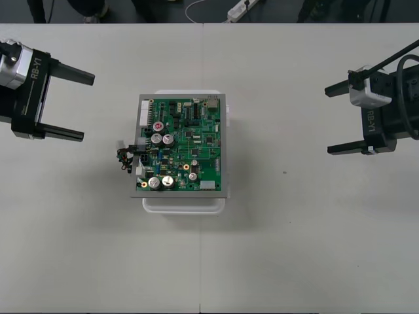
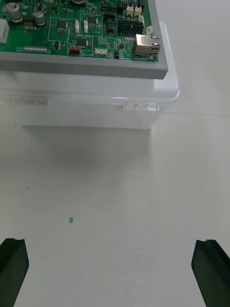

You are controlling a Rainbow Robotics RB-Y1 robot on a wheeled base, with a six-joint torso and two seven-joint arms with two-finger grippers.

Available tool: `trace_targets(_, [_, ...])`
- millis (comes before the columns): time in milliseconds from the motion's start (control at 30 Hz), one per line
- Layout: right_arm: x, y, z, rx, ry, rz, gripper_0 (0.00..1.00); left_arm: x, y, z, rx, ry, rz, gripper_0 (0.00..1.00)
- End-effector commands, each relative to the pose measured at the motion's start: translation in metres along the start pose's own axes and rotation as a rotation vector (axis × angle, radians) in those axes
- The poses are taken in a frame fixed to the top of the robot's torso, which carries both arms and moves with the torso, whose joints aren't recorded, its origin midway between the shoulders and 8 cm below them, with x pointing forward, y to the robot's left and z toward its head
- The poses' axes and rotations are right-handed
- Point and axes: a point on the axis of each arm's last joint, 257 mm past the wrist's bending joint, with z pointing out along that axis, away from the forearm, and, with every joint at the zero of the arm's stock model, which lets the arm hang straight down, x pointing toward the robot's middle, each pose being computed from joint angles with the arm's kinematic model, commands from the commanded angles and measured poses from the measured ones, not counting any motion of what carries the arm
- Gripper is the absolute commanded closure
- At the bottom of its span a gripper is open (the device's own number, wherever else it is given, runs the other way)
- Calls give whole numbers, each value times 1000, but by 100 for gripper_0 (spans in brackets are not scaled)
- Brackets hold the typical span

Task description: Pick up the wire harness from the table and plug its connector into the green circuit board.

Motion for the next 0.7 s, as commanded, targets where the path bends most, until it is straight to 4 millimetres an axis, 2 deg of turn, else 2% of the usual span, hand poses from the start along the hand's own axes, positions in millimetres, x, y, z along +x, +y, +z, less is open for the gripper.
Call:
trace_targets(33, [3, -5, -26, 19, 39, -43, 0, -5, -13, 0, 27, -18, -85, 7])
trace_targets(167, [4, -5, -34, 15, 51, -41, 0, 1, -19, -3, 20, -11, -101, 8])
trace_targets(333, [5, -2, -33, 4, 45, -27, 0, 0, -21, -4, 0, -2, -90, 7])
trace_targets(500, [15, 13, -30, -40, 0, 57, 0, -2, -22, 0, -12, -5, -100, 8])
trace_targets(700, [24, 15, -35, -41, -27, 99, 0, 0, -19, 1, -26, 10, -108, 7])
